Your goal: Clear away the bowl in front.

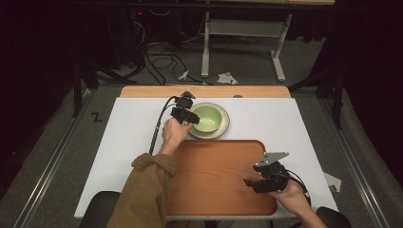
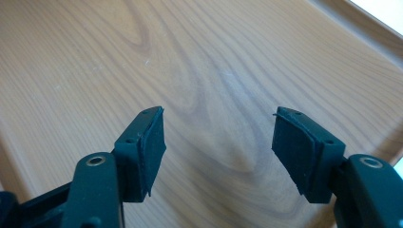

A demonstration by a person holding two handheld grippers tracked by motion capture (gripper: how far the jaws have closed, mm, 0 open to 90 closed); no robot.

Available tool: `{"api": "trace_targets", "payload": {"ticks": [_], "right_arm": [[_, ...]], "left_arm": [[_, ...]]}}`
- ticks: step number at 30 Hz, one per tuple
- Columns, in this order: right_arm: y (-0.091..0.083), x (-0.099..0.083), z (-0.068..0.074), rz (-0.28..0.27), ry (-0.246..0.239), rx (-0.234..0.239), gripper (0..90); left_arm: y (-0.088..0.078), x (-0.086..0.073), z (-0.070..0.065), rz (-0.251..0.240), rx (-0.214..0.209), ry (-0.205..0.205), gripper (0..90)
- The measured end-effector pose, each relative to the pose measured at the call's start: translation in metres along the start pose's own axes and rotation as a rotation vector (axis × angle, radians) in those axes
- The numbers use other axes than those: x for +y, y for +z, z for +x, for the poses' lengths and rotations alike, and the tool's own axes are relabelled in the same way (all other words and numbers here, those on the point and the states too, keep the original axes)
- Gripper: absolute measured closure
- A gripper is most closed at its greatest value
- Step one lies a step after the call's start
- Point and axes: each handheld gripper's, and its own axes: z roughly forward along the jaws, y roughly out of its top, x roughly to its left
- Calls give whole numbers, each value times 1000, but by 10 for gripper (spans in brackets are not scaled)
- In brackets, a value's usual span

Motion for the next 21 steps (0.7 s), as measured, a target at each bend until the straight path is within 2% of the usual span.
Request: {"api": "trace_targets", "payload": {"ticks": [4,13,19,21], "right_arm": [[0,0,0,1,0,-1,356],[0,0,0,3,-2,1,356],[0,0,0,3,-2,1,356],[0,0,0,2,-1,0,356]], "left_arm": [[2,1,0,1,-14,-28,639],[4,2,4,-2,-12,-82,730],[5,4,6,-11,-33,-129,783],[5,4,5,-21,-20,-128,799]]}}
